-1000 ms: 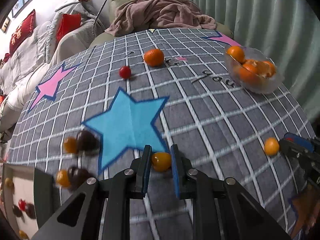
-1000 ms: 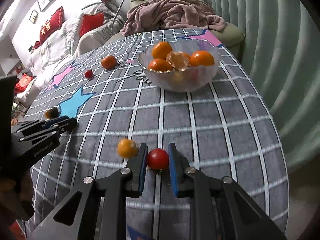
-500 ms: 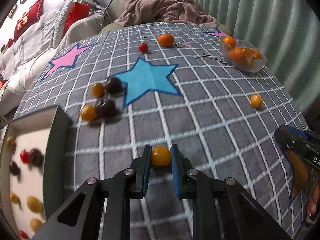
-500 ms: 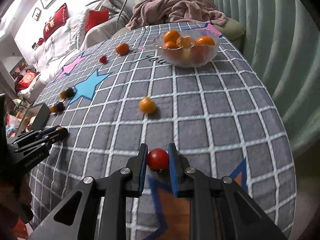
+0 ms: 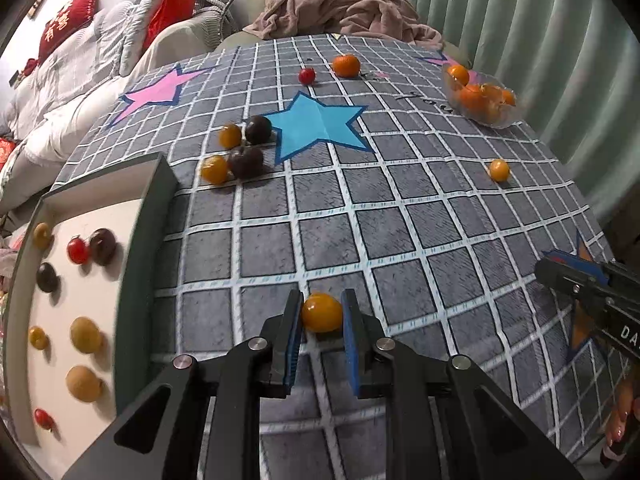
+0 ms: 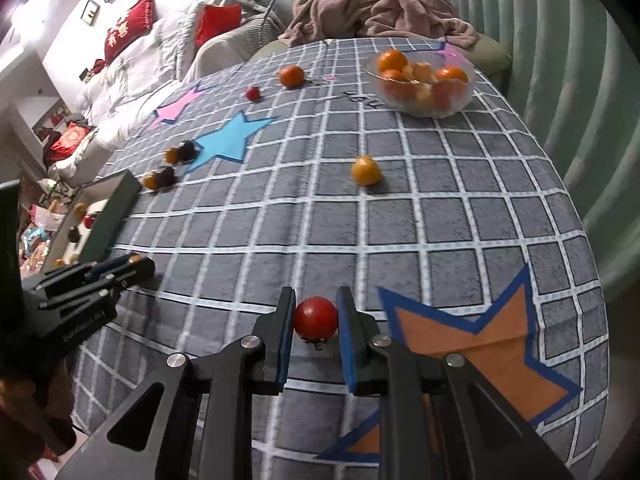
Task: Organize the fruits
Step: 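Carry the orange tomato with the left tool while the right tool carries the red tomato to the tray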
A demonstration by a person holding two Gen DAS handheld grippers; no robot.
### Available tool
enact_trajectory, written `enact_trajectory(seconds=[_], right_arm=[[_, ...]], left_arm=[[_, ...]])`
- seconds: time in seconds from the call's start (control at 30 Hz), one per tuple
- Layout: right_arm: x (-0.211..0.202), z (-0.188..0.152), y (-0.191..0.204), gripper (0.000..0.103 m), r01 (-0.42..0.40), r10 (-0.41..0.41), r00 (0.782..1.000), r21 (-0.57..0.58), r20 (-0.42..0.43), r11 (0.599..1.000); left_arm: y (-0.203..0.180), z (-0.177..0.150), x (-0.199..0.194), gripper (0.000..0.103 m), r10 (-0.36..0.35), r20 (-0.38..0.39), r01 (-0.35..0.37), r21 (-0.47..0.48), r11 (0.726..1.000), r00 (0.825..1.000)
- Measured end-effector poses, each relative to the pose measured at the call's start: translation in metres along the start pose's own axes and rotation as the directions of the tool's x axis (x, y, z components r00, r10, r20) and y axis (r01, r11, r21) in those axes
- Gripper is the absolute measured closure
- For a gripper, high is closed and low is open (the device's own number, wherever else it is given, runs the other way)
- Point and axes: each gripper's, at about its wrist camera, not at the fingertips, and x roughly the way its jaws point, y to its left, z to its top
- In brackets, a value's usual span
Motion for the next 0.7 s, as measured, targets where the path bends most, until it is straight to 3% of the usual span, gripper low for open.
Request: enact_trajectory(seconds=[0.5,0.7], right_arm=[[-0.018,0.022,0.09,0.08,-0.07,0.07,0.998,-0.116,-0.001,0.991],[-0.011,0.031,0.136,0.08,-0.125,0.121,0.992,-0.173,-0.032,0.977]], left_arm=[[0.062,-0.012,-0.067,0.082,0.005,0.09,0.003,-0.095,0.995,0.996],[0.104,-0.017,-0.087,0.082,0.053,0.118,-0.034,-0.15,0.988,0.992]])
